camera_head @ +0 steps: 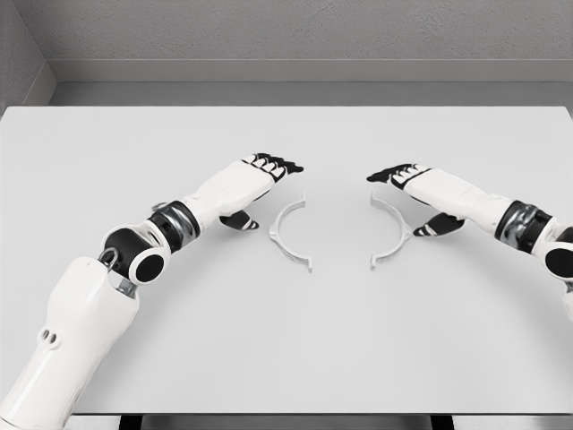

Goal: Assemble PVC drainage pipe clamps

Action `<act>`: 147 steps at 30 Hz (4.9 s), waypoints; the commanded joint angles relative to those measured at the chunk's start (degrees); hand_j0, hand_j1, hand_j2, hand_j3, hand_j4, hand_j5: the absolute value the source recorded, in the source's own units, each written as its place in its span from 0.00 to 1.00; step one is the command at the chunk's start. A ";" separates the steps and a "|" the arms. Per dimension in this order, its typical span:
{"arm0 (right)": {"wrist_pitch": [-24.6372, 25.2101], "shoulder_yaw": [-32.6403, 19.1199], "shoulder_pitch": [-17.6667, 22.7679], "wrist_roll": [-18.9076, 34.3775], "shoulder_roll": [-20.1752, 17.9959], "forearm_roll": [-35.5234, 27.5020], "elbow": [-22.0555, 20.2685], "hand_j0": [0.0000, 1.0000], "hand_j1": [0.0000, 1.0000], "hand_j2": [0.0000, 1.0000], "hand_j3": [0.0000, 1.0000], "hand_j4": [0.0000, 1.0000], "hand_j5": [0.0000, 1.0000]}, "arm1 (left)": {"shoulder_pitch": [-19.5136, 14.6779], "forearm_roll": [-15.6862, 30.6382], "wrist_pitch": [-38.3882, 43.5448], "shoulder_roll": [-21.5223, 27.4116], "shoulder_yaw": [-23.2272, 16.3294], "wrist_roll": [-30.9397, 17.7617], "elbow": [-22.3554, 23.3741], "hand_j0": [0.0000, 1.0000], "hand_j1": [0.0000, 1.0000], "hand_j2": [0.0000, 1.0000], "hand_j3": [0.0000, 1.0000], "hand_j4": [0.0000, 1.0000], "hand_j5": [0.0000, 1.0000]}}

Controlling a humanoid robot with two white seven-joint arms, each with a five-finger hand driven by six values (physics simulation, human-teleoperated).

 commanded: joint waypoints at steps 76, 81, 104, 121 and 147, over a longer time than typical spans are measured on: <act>0.06 1.21 -0.79 -0.29 1.76 1.54 0.45 1.00 1.00 1.00 1.00 1.00 1.00 | -1.58 0.64 -0.14 0.38 0.47 0.04 2.42 1.00 1.00 1.00 1.00 1.00 1.00; 0.06 1.30 -0.70 -0.46 1.76 1.54 -0.69 1.00 1.00 1.00 1.00 1.00 1.00 | -1.76 0.72 -0.05 0.46 0.56 0.04 2.42 1.00 1.00 1.00 1.00 1.00 1.00; 0.06 1.30 -0.88 -0.73 2.55 1.72 -0.69 1.00 1.00 1.00 1.00 1.00 1.00 | -1.67 0.72 -0.05 0.46 0.64 0.04 2.42 1.00 1.00 1.00 1.00 1.00 1.00; 0.06 1.21 -0.88 -0.73 2.64 1.98 -0.78 1.00 1.00 1.00 1.00 1.00 1.00 | -1.67 0.72 -0.31 0.55 0.64 0.04 2.25 1.00 1.00 1.00 1.00 1.00 1.00; -0.03 0.77 -0.97 -0.55 2.72 2.16 -1.13 1.00 1.00 1.00 1.00 1.00 1.00 | -1.93 0.81 -0.49 1.25 2.23 0.04 2.25 1.00 1.00 1.00 1.00 1.00 1.00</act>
